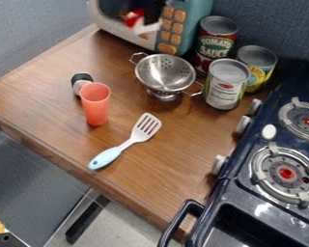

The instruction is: Pick up the red thing and put it in the bowl

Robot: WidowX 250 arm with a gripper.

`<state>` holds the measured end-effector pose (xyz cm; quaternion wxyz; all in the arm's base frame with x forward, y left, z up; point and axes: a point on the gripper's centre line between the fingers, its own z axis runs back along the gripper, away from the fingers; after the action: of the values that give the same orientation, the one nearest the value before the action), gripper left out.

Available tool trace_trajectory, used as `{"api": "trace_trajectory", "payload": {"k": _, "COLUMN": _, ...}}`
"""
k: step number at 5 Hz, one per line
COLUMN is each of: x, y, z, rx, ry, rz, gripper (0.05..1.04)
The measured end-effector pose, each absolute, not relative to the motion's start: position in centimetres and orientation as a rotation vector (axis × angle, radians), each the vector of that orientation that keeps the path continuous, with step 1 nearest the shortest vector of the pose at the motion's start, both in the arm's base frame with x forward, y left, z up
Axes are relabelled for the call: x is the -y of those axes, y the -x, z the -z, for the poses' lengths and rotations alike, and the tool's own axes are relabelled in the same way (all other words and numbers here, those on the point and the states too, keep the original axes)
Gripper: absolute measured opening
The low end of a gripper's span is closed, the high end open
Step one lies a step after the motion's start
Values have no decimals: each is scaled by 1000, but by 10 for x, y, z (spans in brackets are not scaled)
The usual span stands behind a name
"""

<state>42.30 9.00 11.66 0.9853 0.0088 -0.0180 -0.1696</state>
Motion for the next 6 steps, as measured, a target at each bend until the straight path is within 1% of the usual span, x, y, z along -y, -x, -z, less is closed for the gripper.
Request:
{"api": "trace_trajectory", "payload": {"k": 1, "x": -65, "y": -438, "z": -117, "rx": -36, "ry": -63, "rz": 398, "gripper": 548}}
{"api": "trace_trajectory", "payload": {"k": 2, "x": -46, "y": -436, "z": -102, "rx": -70, "ry": -75, "rz": 494, "gripper": 548}}
{"api": "trace_trajectory", "payload": {"k": 3, "x": -45, "y": -424, "z": -90, "rx": -105, "ry": -84, "rz": 527, "gripper": 548}}
{"api": "trace_trajectory", "payload": {"k": 4, "x": -35, "y": -397, "z": -113, "rx": -67, "ry": -103, "rz": 531, "gripper": 548}}
{"api": "trace_trajectory", "payload": {"k": 5, "x": -32, "y": -391, "z": -116, "rx": -37, "ry": -84, "rz": 522, "gripper": 548}}
{"api": "trace_trajectory", "payload": {"k": 6, "x": -36, "y": -384, "z": -115, "rx": -33, "ry": -61, "rz": 499, "gripper": 575}}
